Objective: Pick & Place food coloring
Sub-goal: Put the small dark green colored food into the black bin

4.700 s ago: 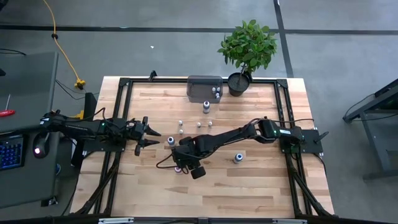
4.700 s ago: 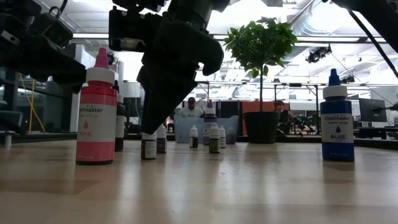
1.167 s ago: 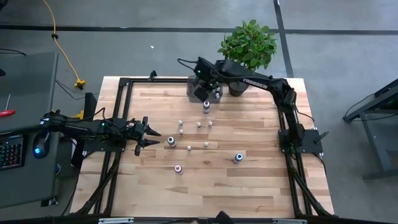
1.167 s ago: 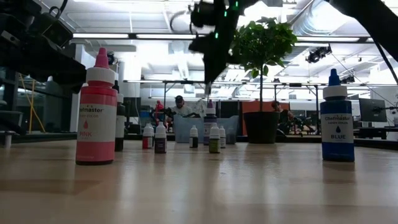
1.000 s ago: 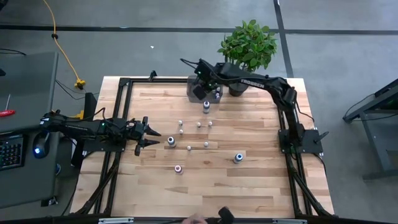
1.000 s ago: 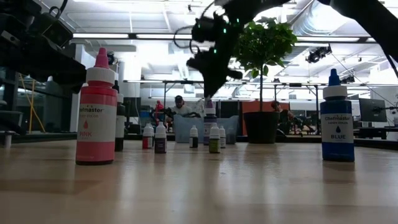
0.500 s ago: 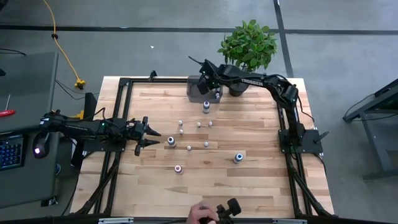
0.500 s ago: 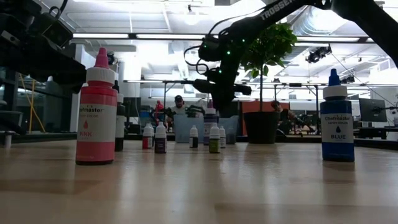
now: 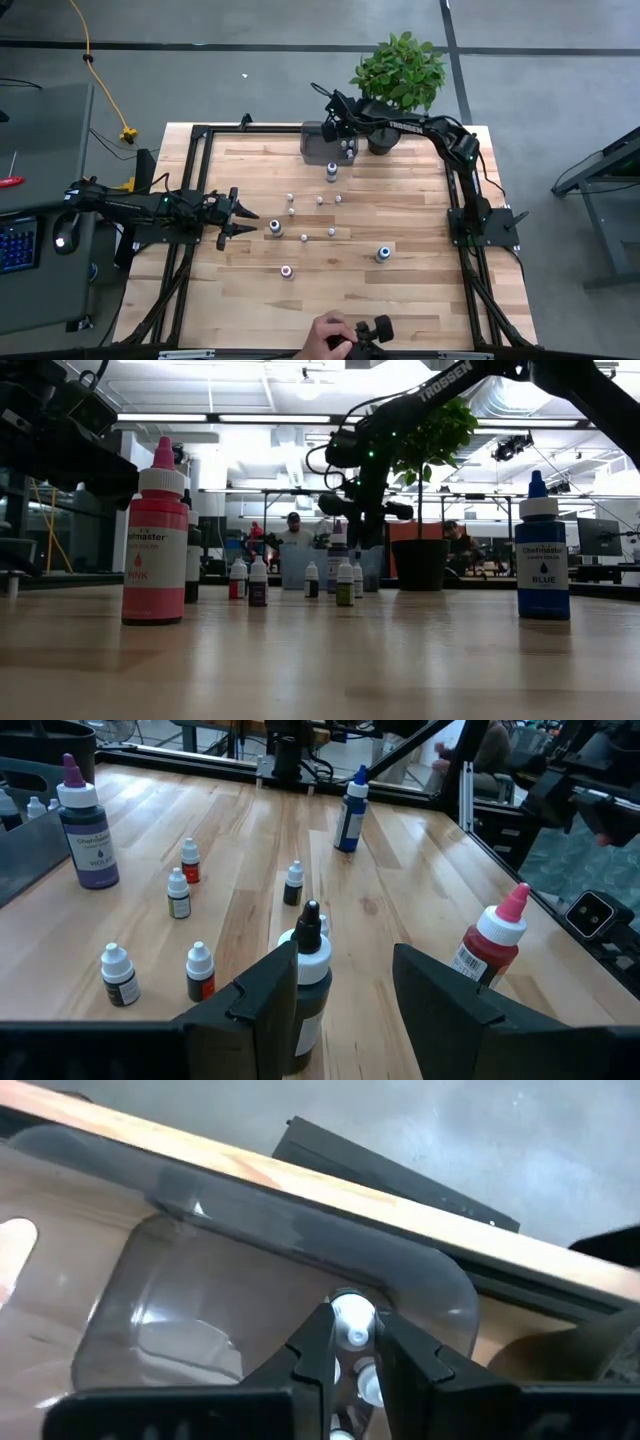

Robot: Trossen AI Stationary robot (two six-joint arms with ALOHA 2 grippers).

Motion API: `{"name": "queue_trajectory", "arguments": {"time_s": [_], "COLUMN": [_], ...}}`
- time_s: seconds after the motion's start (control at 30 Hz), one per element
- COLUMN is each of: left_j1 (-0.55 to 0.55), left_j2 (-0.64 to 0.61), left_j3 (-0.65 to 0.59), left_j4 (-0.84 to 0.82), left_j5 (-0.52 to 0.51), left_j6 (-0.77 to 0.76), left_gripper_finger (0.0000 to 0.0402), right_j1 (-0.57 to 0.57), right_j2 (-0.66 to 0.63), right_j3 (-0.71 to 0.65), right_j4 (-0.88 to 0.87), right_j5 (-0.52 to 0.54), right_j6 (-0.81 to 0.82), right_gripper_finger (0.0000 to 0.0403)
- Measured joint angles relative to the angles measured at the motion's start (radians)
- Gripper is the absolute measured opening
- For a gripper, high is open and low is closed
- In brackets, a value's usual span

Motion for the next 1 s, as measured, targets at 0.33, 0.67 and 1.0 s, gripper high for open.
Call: {"name": "queue_trajectory", "arguments": {"time_s": [0.33, 0.67, 1.0], "left_j1": [0.000, 0.000, 0.000], "left_j2": [0.000, 0.000, 0.000], "left_j3": [0.000, 0.000, 0.000], "left_j4": [0.000, 0.000, 0.000], "left_j5": [0.000, 0.010, 0.016], "left_j6": [0.000, 0.000, 0.000], "left_gripper_finger": [0.0163, 0.0163, 0.0163], "right_j1": [0.000, 0.002, 0.003], "right_j2": [0.024, 0.043, 0.043], "right_j3": [0.000, 0.001, 0.000], "right_j4": [-0.016, -0.058, -0.071], "right_j5": [-0.011, 0.000, 0.022], "right_j6": [0.063, 0.093, 0.110], "right_gripper_finger": [0.0054, 0.0054, 0.0055]}}
